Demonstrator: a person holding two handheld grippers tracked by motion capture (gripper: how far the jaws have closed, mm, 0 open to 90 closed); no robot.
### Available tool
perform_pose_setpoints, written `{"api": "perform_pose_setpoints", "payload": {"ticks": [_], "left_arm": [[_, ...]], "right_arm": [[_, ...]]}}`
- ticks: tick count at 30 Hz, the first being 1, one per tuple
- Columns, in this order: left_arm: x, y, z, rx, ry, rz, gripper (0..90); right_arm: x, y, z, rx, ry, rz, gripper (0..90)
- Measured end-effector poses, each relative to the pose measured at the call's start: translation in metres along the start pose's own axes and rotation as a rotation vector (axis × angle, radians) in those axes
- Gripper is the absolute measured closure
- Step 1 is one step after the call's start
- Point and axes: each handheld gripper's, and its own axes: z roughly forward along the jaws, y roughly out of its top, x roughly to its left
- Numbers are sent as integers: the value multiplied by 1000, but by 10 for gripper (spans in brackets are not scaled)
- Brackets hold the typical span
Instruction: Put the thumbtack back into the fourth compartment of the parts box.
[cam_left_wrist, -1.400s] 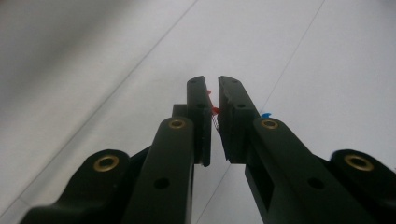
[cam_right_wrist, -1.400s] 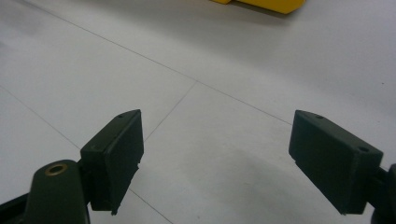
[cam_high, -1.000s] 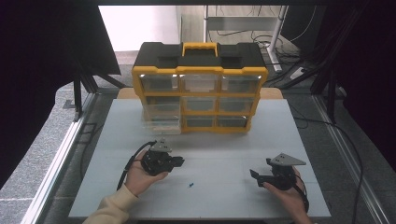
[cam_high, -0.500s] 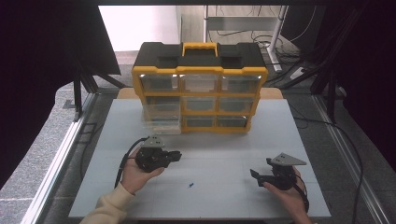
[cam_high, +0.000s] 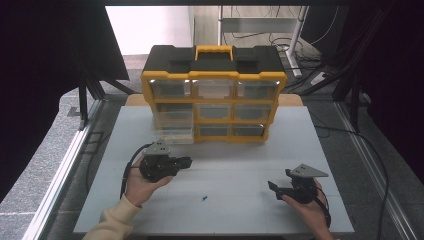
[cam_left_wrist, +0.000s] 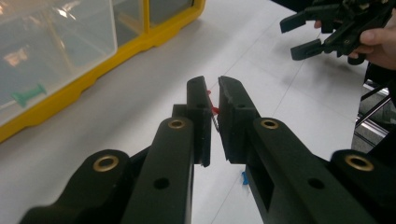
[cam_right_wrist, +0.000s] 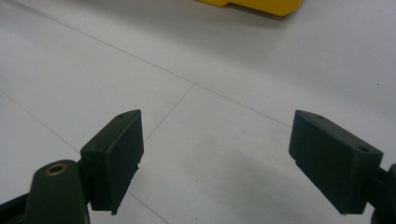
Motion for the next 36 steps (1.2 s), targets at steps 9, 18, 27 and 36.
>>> {"api": "perform_pose_setpoints", "payload": {"ticks": [9, 18, 27, 36], "left_arm": [[-1, 7, -13, -48, 4, 4, 832], [0, 11, -24, -86, 11, 0, 832], [2, 16, -35, -121, 23, 3, 832], [3, 21, -46, -159, 32, 0, 832]], "right_arm": [[0, 0, 0, 0, -1, -1, 182], [0, 0, 0, 0, 0, -1, 182], [0, 0, 0, 0, -2, -2, 182], [0, 0, 0, 0, -1, 0, 182]]}}
